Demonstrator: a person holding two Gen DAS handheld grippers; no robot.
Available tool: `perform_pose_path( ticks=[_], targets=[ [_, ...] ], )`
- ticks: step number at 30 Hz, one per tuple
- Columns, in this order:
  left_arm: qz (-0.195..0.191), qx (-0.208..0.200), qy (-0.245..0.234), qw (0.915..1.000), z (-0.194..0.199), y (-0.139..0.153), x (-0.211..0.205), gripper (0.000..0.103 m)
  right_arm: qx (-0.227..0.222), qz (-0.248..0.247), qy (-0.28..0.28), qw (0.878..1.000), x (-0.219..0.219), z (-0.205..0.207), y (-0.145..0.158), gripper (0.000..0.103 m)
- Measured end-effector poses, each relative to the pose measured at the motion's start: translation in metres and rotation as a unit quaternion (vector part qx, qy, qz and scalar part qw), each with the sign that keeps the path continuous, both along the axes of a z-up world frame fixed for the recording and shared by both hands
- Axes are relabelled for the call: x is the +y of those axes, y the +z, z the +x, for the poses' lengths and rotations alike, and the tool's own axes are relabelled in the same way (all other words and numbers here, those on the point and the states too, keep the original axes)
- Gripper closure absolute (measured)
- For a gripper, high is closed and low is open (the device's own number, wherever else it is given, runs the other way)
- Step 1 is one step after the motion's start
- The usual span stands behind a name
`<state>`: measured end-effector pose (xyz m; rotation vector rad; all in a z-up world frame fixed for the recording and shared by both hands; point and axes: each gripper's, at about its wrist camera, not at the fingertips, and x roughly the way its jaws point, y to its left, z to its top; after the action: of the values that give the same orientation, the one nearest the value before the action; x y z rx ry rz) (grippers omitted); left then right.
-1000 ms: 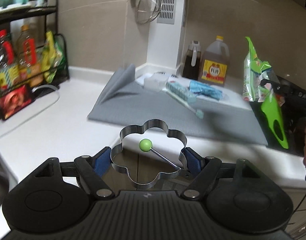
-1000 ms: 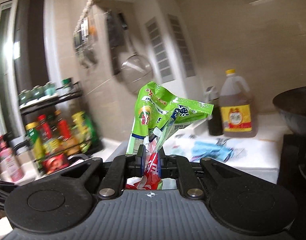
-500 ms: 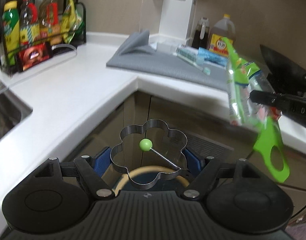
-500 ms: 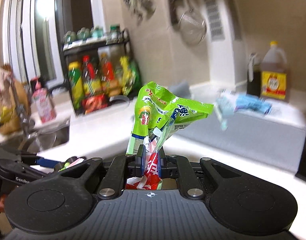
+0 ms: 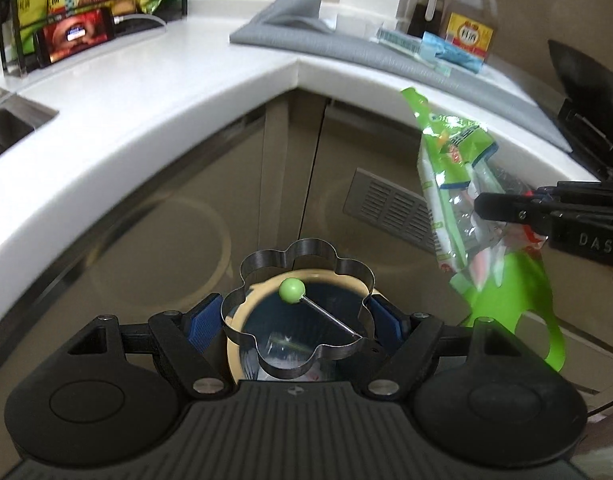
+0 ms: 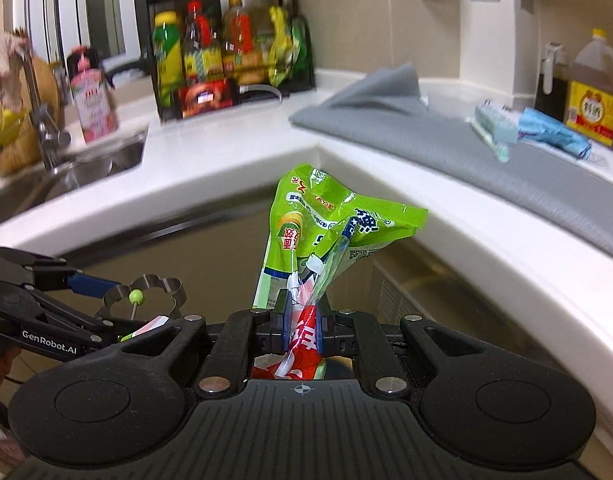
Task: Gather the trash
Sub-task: 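Carry the flower cutter and green wrapper down over the blue bin with both grippers, then open both grippers to drop the cutter and wrapper into the bin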
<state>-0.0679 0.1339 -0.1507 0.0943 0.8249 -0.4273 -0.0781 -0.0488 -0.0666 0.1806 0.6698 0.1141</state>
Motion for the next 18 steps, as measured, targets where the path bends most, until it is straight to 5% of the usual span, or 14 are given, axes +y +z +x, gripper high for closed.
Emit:
perform_pose_path(
  ticks=[18],
  targets=[
    [0.023,0.093,0.000,0.9954,0.043,-0.074,-0.019,0.021,0.136,0.013,0.030,0.990,0.018,0.056,-0.090,0.090]
  ],
)
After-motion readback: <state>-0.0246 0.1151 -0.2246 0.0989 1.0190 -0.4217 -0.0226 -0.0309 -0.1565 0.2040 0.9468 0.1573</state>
